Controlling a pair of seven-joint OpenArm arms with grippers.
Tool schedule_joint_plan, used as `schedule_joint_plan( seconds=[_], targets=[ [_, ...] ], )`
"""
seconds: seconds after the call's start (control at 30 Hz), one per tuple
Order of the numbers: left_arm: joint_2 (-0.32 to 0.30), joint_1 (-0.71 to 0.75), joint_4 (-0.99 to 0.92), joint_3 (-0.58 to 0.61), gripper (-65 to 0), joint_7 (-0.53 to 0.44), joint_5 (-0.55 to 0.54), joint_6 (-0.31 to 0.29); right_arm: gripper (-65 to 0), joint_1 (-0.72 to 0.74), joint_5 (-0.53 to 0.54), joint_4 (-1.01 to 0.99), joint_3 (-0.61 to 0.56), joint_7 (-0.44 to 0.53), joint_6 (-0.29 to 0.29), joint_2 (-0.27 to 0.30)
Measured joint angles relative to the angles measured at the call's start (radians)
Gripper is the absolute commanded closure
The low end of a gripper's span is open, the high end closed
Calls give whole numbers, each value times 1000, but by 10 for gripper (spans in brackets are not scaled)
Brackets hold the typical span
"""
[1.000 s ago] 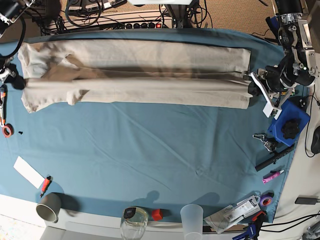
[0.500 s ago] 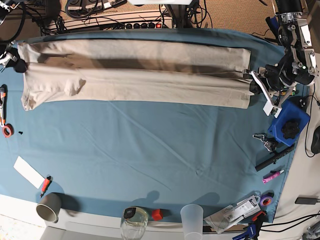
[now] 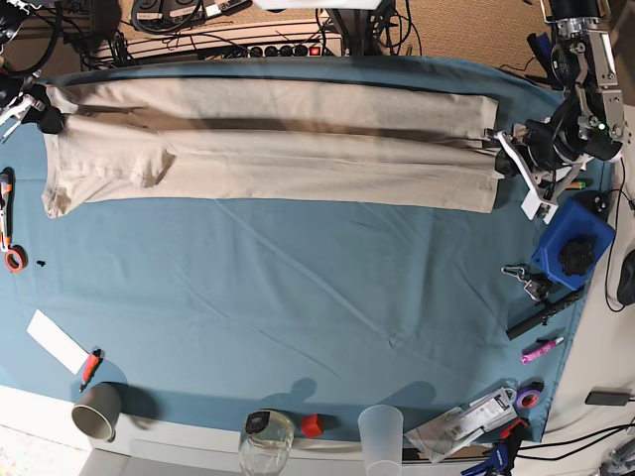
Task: Fold the T-shirt properly
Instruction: 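Release the hem and raise both grippers, then grasp the folded strip's end with the left gripper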
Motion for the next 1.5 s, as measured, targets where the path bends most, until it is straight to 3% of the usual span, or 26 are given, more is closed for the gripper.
schedule_joint_plan(
  seconds=[0.13, 0.23, 0.47, 0.63, 0.87, 1.07, 1.27, 1.5],
  targets=[
    [0, 0, 0, 0, -206, 0, 18, 1, -122, 0, 5, 0, 1, 1, 0, 0],
    [0, 0, 0, 0, -262, 1, 15, 0, -130, 0, 51, 0, 1, 0, 0, 0],
    [0, 0, 46, 0, -263, 7, 15, 0, -130, 0, 135, 0, 2, 1, 0, 0],
    [5, 1, 54, 0, -263, 8, 15, 1, -130, 0, 132, 47, 68, -3, 0, -3],
    [89, 1, 53, -2, -276, -4, 11, 4, -130, 0, 132, 224, 207, 3, 3, -3],
    [130, 1, 53, -2, -275, -3, 92, 84, -130, 0, 55, 245, 213, -3, 3, -4],
    [136, 3, 53, -2, -275, -4, 97, 83, -130, 0, 51, 245, 213, -3, 3, -3],
    [136, 3, 53, -2, -275, -4, 78, 83, -130, 0, -124, 235, 98, -1, 3, -15]
  ],
)
